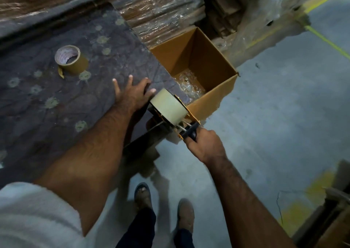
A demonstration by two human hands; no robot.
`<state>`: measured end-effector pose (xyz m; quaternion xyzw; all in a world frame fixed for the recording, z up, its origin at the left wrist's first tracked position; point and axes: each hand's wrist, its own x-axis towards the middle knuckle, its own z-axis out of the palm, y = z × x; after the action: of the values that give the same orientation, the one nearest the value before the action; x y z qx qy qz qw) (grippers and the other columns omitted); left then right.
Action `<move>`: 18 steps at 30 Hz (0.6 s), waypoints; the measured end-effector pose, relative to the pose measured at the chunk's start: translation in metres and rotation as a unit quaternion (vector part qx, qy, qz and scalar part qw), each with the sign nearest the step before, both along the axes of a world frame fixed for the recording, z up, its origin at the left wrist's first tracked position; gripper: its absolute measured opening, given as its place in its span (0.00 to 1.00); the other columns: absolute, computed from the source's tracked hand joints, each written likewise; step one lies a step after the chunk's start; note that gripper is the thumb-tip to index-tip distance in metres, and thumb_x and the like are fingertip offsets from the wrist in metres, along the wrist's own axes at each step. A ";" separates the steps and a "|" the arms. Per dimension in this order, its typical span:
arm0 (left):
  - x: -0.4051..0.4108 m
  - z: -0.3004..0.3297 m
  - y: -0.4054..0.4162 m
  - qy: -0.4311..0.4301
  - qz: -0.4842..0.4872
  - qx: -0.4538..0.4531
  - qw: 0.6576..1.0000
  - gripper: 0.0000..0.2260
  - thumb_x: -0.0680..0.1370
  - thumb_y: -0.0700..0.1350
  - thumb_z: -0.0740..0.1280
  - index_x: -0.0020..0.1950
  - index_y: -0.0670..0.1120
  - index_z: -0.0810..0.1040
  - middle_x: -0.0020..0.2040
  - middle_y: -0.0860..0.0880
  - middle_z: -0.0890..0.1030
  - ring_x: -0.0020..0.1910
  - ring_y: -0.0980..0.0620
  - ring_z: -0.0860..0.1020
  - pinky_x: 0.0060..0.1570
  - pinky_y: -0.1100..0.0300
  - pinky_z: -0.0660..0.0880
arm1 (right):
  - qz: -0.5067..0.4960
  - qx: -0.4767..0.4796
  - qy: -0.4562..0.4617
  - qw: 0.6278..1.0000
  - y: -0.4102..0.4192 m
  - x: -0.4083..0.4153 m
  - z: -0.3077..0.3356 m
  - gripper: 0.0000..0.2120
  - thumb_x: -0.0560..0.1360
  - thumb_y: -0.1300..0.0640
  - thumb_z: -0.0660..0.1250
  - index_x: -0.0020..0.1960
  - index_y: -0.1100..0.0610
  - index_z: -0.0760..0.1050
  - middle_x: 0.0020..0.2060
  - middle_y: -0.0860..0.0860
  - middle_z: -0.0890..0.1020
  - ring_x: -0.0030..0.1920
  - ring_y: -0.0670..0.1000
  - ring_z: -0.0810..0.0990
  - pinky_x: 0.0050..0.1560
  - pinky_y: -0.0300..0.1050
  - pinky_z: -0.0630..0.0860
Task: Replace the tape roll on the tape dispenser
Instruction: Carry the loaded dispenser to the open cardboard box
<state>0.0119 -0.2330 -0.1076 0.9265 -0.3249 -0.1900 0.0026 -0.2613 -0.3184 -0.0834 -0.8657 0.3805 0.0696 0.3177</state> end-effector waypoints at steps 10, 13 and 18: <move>-0.039 -0.008 -0.004 -0.012 0.022 0.036 0.999 0.44 0.69 0.81 0.41 0.80 0.62 0.37 0.81 0.61 0.35 0.81 0.45 0.36 0.66 0.21 0.32 | -0.036 0.051 -0.028 0.998 -0.010 -0.055 -0.028 0.15 0.73 0.42 0.67 0.39 0.54 0.75 0.34 0.54 0.81 0.39 0.59 0.79 0.39 0.49 0.75; -0.041 -0.010 -0.005 -0.010 0.032 0.023 0.999 0.49 0.64 0.84 0.41 0.80 0.62 0.36 0.81 0.60 0.33 0.81 0.45 0.35 0.65 0.20 0.33 | -0.057 0.087 -0.034 0.994 -0.009 -0.055 -0.037 0.14 0.72 0.44 0.69 0.40 0.55 0.77 0.31 0.52 0.81 0.37 0.57 0.79 0.36 0.48 0.75; -0.044 -0.008 -0.007 -0.013 0.037 0.053 0.998 0.55 0.60 0.86 0.44 0.80 0.60 0.35 0.81 0.57 0.34 0.80 0.42 0.33 0.62 0.19 0.31 | -0.159 0.266 -0.075 0.948 -0.007 -0.051 -0.032 0.09 0.69 0.55 0.71 0.37 0.60 0.76 0.24 0.54 0.76 0.23 0.55 0.73 0.27 0.49 0.72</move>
<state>-0.0323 -0.2401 -0.1152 0.9390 -0.2800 -0.1948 -0.0438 -0.3127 -0.3257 -0.1153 -0.6803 0.4560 0.0513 0.5715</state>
